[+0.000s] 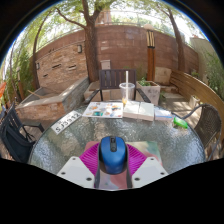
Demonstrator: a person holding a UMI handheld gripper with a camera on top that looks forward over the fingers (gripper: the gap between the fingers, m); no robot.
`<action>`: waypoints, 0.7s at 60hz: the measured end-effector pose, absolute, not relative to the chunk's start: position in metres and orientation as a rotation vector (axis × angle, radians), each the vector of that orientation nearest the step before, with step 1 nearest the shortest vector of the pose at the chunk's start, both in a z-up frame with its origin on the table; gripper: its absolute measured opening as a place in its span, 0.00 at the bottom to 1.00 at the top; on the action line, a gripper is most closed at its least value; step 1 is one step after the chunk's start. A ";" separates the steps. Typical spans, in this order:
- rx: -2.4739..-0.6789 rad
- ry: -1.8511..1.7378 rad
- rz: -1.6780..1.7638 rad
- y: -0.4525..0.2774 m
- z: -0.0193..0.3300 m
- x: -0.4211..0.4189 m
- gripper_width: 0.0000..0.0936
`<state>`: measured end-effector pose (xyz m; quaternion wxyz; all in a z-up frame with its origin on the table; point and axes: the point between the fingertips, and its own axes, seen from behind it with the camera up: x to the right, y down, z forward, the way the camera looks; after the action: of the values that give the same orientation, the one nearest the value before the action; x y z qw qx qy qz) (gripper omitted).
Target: Arrange mouse
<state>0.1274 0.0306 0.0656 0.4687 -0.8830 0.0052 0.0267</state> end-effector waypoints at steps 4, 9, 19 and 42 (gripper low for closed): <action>-2.233 0.009 0.046 0.025 0.025 0.140 0.39; -2.277 -0.003 0.059 0.016 0.003 0.145 0.50; -2.292 -0.001 0.036 -0.004 0.014 0.149 0.91; -2.160 -0.024 -0.057 -0.128 0.167 0.124 0.91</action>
<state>0.1238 -0.1280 0.1673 0.4711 -0.8817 -0.0098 -0.0232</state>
